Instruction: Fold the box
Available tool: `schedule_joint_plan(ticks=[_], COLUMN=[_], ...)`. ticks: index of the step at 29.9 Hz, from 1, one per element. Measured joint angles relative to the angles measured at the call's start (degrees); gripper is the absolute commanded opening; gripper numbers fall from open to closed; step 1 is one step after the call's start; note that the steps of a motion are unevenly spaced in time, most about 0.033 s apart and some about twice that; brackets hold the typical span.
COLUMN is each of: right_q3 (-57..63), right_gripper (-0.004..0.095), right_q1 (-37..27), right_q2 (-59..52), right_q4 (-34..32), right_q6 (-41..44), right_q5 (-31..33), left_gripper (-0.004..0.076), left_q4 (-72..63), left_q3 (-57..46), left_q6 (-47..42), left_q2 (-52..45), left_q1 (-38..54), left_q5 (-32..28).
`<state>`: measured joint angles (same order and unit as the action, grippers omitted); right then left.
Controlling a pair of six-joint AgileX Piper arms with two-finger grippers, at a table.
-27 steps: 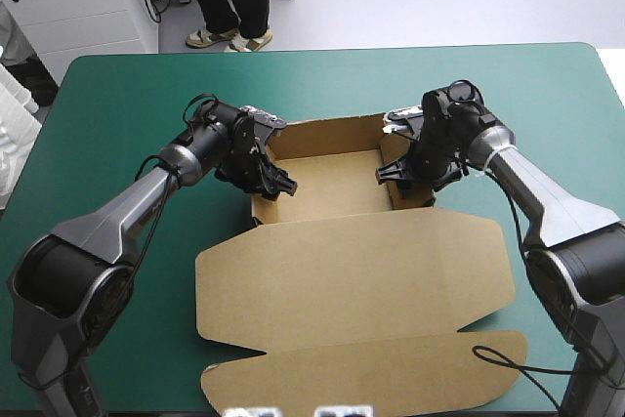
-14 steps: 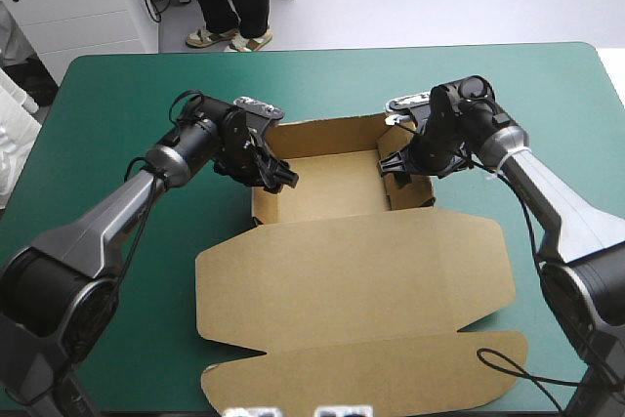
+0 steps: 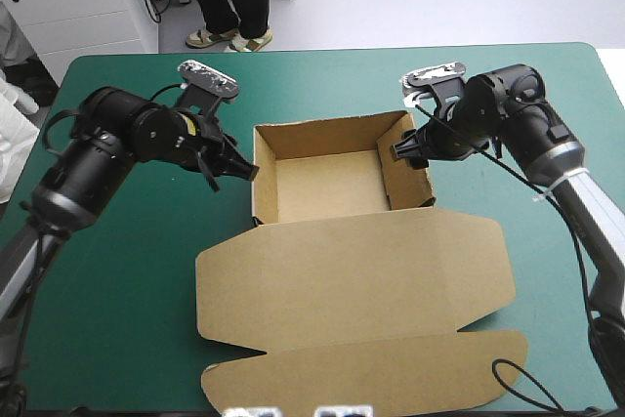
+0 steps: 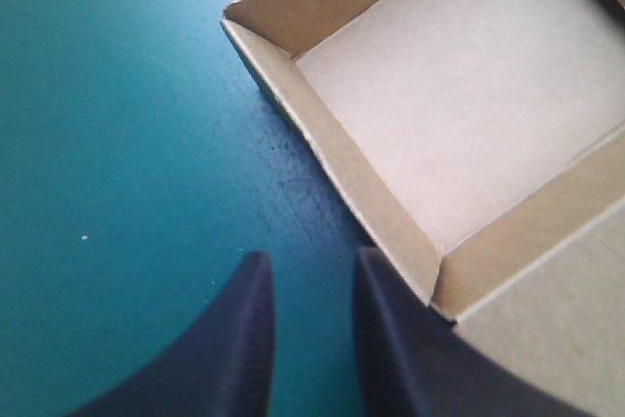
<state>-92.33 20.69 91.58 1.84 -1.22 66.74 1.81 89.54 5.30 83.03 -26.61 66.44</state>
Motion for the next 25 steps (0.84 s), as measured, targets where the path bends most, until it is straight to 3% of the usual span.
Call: schedule_joint_plan(ticks=[9,25], right_q3=[0.00,0.00], right_gripper=[0.0652,0.0648], right_q1=[0.00,0.00], right_q2=[-1.78,0.66], right_q4=[0.94,1.47], right_q6=[-0.04,-0.70], right_q5=[0.37,-0.55], left_gripper=[-0.0008,-0.0008], left_q4=[-0.10,-0.14], left_q3=[-3.33,-28.52], left_q6=[3.05,1.63], left_q2=[-13.34,-33.79], left_q1=[0.00,0.00], left_q5=[5.13,5.18])
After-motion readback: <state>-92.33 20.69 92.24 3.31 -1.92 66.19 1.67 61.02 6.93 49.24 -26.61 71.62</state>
